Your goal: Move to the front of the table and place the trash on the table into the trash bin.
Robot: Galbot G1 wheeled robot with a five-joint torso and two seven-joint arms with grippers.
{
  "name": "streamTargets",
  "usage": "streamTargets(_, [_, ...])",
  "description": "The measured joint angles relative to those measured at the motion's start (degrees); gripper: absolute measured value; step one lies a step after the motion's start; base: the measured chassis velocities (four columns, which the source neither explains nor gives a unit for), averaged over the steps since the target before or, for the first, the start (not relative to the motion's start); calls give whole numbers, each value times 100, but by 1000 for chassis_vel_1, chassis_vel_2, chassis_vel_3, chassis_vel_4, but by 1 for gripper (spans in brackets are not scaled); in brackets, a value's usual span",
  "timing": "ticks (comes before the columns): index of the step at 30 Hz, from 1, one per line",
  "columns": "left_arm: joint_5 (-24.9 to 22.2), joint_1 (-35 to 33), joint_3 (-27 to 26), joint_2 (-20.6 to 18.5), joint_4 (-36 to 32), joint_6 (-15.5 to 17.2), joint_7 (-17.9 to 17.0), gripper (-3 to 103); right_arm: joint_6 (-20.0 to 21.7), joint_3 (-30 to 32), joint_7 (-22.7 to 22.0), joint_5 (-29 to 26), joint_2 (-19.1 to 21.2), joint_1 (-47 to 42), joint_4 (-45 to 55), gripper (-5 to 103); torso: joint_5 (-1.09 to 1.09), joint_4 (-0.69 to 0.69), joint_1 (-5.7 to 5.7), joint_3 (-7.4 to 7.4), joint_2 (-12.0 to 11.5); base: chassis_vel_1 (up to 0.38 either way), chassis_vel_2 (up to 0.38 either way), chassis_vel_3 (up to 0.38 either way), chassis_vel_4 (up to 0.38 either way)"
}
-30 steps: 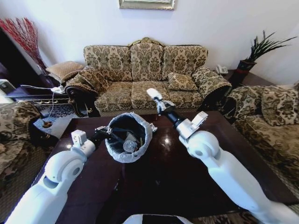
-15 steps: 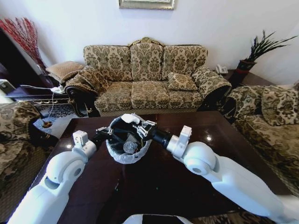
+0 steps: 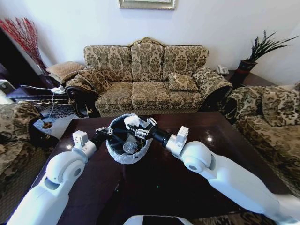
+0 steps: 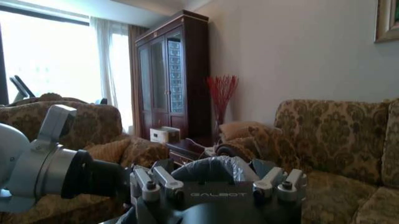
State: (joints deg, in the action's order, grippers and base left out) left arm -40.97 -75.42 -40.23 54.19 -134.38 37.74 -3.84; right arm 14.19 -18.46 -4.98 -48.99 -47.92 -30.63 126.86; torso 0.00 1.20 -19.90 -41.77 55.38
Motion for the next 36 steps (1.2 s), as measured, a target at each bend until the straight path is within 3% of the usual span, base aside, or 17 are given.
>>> streamTargets(1, [0, 5, 0, -5, 7, 0, 0, 1, -10, -9, 4, 28, -18, 15, -18, 84, 0, 0, 0, 0, 0, 0, 0, 0, 0])
streamTargets(2, [-2, 15, 0, -11, 36, 0, 1, 1, -23, -28, 9, 59, -69, 68, -47, 95, 0, 0, 0, 0, 0, 0, 0, 0, 0])
streamTargets(6, [-2, 20, 9, -2, 60, -1, 4, 1, -40, -93, 7, 80, -185, 187, -108, 100, -1, 1, 0, 0, 0, 0, 0, 0, 0])
streamTargets(13, [-2, 16, -1, 17, 84, -7, 7, 1, -78, -74, -125, 115, -393, 295, -136, 100, 0, 0, 0, 0, 0, 0, 0, 0, 0])
streamTargets(14, [-2, 16, -6, 19, 90, -10, 7, 1, -80, -33, -200, 107, -424, 299, -136, 100, 0, 0, 0, 0, 0, 0, 0, 0, 0])
streamTargets(16, [10, 15, -60, 41, 118, -37, 0, 1, -77, 155, -767, 81, -512, 310, -200, 100, 0, 1, 0, 0, 0, 0, 0, 0, 0])
streamTargets(19, [13, 10, -117, 81, 120, -53, -4, 1, -72, 362, -1124, 102, -503, 193, -401, 100, -1, 1, 0, 0, 0, 0, 0, 0, 0])
streamTargets(25, [18, -18, -213, 168, 129, -86, -7, 1, -358, 718, -1406, 572, -422, -363, -1049, 100, 2, -2, 0, 0, 0, 0, 0, 0, 0])
streamTargets(31, [55, -73, -309, 229, 81, -117, -19, 1, -969, 1225, -1334, 1376, -711, -1272, -2197, 100, 1, 1, 0, 0, 0, 0, 0, 0, 0])
streamTargets(36, [55, -63, -318, 198, 79, -118, -22, 1, -1140, 1456, -1214, 1596, -847, -1760, -2659, 100, 0, -1, 1, 1, 0, -19, 10, 13, -20])
